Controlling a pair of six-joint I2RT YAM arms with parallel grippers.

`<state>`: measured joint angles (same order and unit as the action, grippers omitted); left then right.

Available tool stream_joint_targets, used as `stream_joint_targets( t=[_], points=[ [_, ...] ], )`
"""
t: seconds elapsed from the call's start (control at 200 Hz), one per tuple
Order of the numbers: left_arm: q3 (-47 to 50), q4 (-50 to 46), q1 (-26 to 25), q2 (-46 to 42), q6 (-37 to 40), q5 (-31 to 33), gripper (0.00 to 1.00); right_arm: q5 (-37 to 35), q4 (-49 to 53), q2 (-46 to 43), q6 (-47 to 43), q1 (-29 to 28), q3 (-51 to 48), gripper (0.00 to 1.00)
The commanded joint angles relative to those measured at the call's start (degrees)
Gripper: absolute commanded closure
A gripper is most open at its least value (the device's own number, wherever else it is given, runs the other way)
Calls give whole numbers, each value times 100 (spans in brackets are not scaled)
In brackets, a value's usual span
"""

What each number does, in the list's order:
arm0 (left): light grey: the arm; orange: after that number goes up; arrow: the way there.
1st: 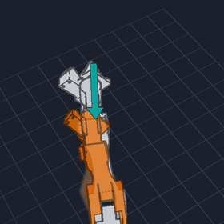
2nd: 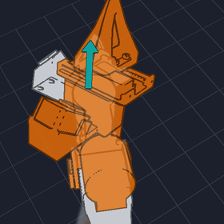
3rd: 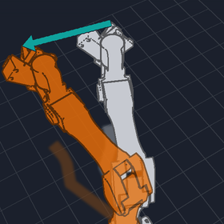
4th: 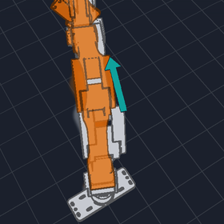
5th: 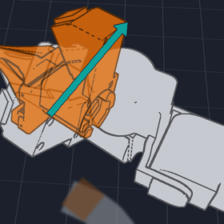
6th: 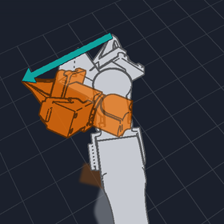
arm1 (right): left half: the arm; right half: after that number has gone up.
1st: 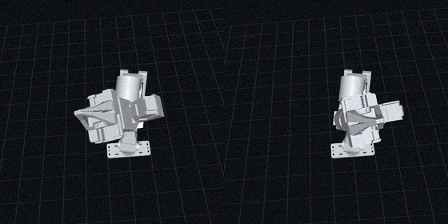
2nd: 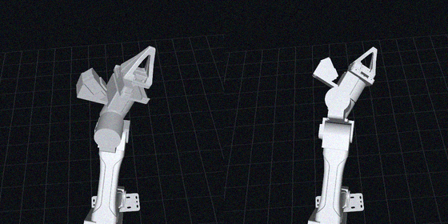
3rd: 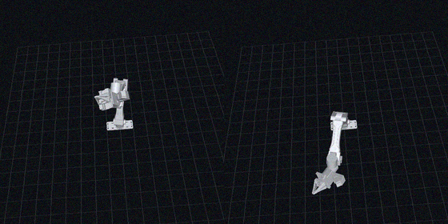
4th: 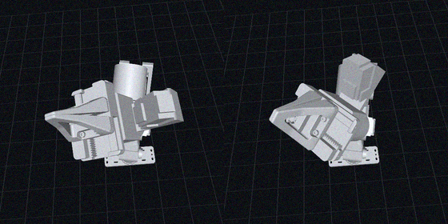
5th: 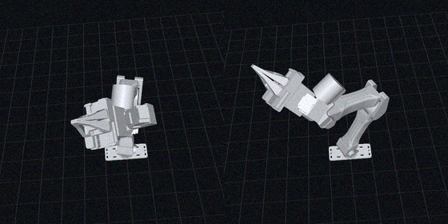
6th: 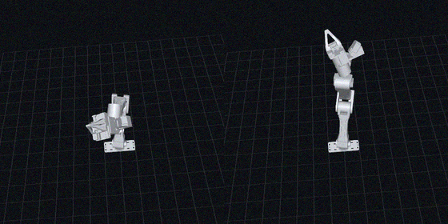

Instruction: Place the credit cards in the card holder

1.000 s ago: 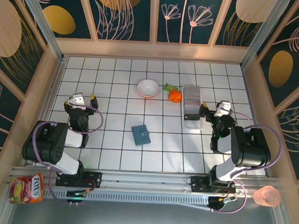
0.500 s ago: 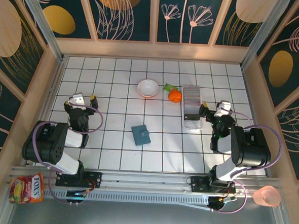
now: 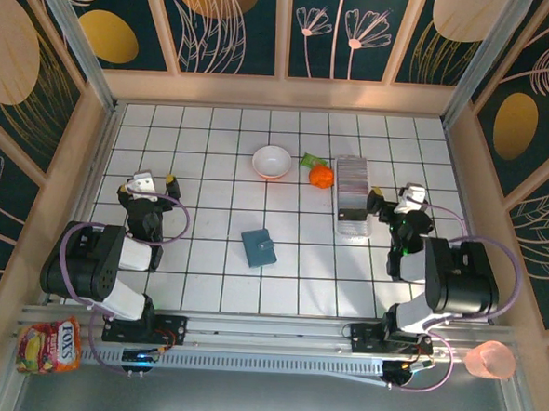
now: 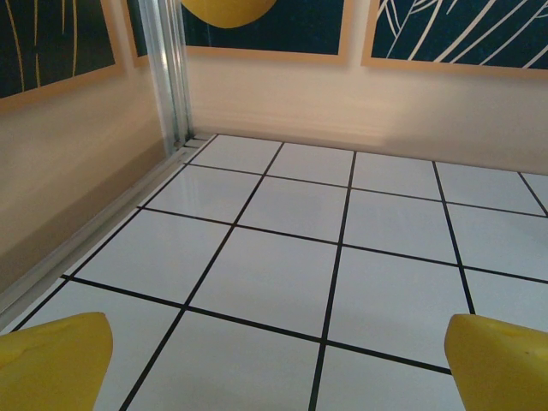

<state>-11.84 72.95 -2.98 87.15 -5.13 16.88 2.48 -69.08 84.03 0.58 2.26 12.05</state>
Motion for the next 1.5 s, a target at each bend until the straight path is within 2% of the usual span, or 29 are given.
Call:
stream_joint_targets(
  t=[0.0,0.085,0.18,0.27,0.35,0.405,0.52,0.576,0.681,0.771,0.831,0.876,0.961,1.036,1.086,1.156,1.211,1.311,1.371,1.491],
  points=[
    [-311,-592,36,-462,43,-94,1,-255,876,-866,202,-27,160,1],
    [-963,-2264,39,-1111,-142,26,1,-314,1693,-1407,345,-25,336,1],
    [-1225,-3119,35,-1794,-735,200,1,-535,2477,-2044,684,-10,558,1],
    [-1154,-3343,41,-2491,-1912,211,1,-899,3726,-2476,1455,44,1083,1],
    [-1282,-4669,35,-3187,-3154,337,1,-1619,5560,-2620,2630,125,1762,1],
    [-1167,-4889,38,-3562,-3494,450,1,-1820,6439,-2587,3147,278,2095,1],
    [-938,-5023,37,-4171,-3602,-607,1,-1231,7096,-2713,3291,538,2341,3],
    [-1164,-5729,38,-4306,-3652,-998,1,-964,7260,-2883,3261,538,2367,3],
    [-1802,-7286,35,-4290,-3862,-1259,1,-369,7620,-3234,3180,522,2504,6],
    [-2032,-7622,37,-4195,-3720,-2361,3,155,8000,-3427,3154,357,2670,12],
    [-2034,-7577,27,-4093,-3849,-3124,8,286,8193,-3489,3089,17,2788,14],
    [-2054,-7598,18,-3979,-4007,-3440,11,135,8354,-3503,3114,-390,2890,15],
    [-1996,-7670,-172,-3826,-4379,-3491,15,-373,8540,-3454,3240,-1449,3030,17],
    [-1883,-7603,-722,-3789,-4492,-3301,16,-725,8493,-3333,3475,-2274,3069,21],
    [-1851,-7672,-1165,-3739,-4511,-3119,16,-757,8346,-3202,3607,-2773,3062,27],
    [-1759,-7700,-1711,-3613,-4530,-3069,17,-964,8181,-2921,3832,-3502,3089,48],
    [-1711,-7768,-1991,-3481,-4493,-3112,18,-1202,8061,-2643,4029,-4083,3123,55],
    [-1490,-7815,-2229,-3337,-4596,-3157,22,-1219,7716,-2055,4223,-4878,3165,65],
    [-1349,-7839,-2274,-3355,-4663,-3172,24,-1158,7642,-1621,4343,-5154,3251,74],
    [-1073,-7697,-2446,-3552,-4852,-3132,30,-888,7198,-855,4569,-5552,3311,85]
  ],
)
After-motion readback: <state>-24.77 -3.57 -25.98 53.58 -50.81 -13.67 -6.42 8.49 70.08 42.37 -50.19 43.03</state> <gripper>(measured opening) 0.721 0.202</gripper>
